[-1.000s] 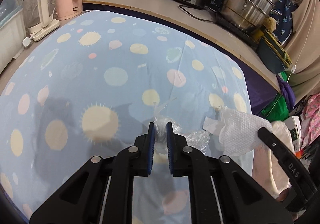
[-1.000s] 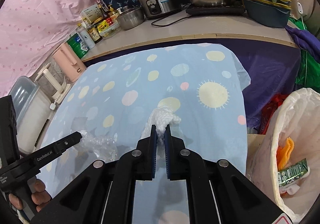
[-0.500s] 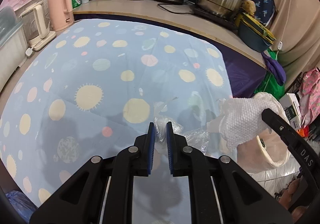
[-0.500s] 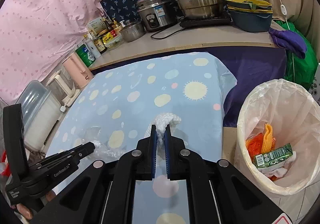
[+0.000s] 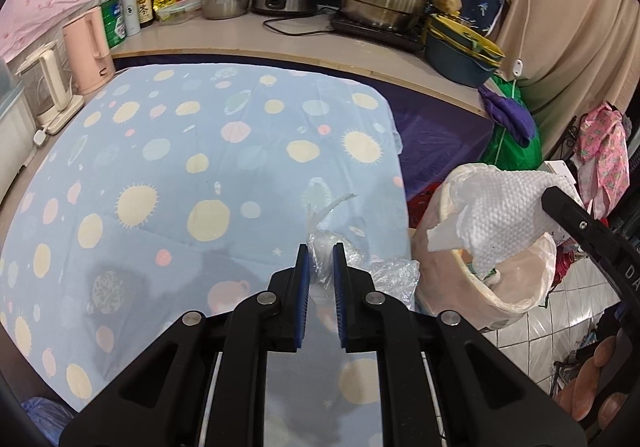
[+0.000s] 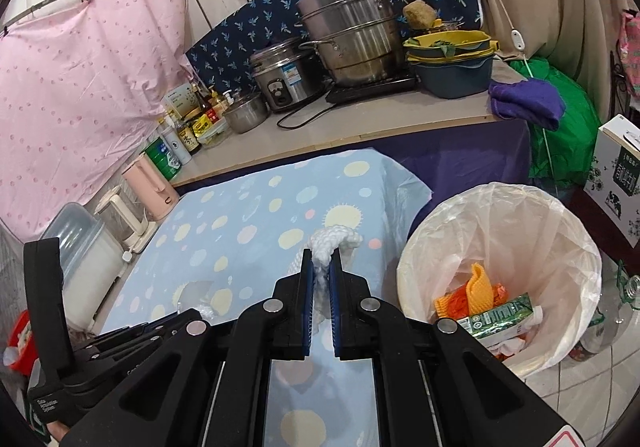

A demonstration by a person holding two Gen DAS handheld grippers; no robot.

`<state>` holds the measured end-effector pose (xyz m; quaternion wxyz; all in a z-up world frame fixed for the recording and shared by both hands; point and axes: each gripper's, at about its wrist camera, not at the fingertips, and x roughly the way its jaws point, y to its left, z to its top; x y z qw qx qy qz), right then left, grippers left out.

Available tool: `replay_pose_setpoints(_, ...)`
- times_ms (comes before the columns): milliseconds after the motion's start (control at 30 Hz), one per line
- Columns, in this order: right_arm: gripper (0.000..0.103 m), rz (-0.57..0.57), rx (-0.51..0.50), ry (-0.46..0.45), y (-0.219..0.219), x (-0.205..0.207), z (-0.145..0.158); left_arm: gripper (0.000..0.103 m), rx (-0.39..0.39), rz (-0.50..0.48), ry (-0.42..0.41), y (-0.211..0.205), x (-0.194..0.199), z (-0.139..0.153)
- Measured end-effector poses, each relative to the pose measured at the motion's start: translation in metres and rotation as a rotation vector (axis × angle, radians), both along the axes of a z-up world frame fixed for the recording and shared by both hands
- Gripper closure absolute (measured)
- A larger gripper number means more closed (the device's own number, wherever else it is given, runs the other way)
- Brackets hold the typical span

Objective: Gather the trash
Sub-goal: 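Carry the plastic bag and paper towel from the table over the bin, then open both tools above the bin to drop the bag and towel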

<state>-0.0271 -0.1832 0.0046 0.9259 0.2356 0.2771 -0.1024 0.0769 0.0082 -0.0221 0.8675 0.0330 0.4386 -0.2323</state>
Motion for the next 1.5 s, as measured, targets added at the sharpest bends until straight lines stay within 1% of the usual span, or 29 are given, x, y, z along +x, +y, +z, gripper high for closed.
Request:
replay_pose_setpoints(233, 0.096, -0.095, 0.004, -0.01, -0.038, -0.028, 0.002, 0.092, -0.006, -0.048, -0.019, -0.028, -0.012, 0.011)
replay_pose_setpoints(467, 0.096, -0.159, 0.013, -0.009, -0.064, -0.047, -0.003, 0.092, -0.01, -0.103, -0.037, -0.057, -0.023, 0.019)
replay_pose_setpoints(667, 0.096, -0.192, 0.026, -0.001, -0.078, -0.056, -0.01, 0.092, -0.012, -0.143, -0.044, -0.082, -0.029, 0.024)
replay_pose_setpoints(833, 0.096, -0.216, 0.041, 0.013, -0.089, -0.059, -0.017, 0.092, -0.012, -0.183, -0.067, -0.11, -0.031, 0.03)
replay_pose_setpoints(967, 0.096, -0.235, 0.042, 0.027, -0.099, -0.059, -0.021, 0.092, -0.014, -0.217, -0.07, -0.134, -0.032, 0.032)
replay_pose_setpoints(1100, 0.095, -0.25, 0.052, 0.046, -0.109, -0.056, -0.029, 0.092, -0.011, -0.244, -0.081, -0.157, -0.034, 0.029)
replay_pose_setpoints(1367, 0.094, -0.275, 0.063, 0.072, -0.125, -0.046, -0.042, 0.091, 0.023, -0.271, -0.072, -0.192, -0.026, 0.01)
replay_pose_setpoints(1433, 0.09, -0.282, 0.066, 0.072, -0.128, -0.045, -0.043, 0.09, 0.029, -0.27, -0.072, -0.198, -0.025, 0.005)
replay_pose_setpoints(1500, 0.089, -0.288, 0.072, 0.071, -0.131, -0.044, -0.045, 0.089, 0.034, -0.269, -0.079, -0.202, -0.024, 0.002)
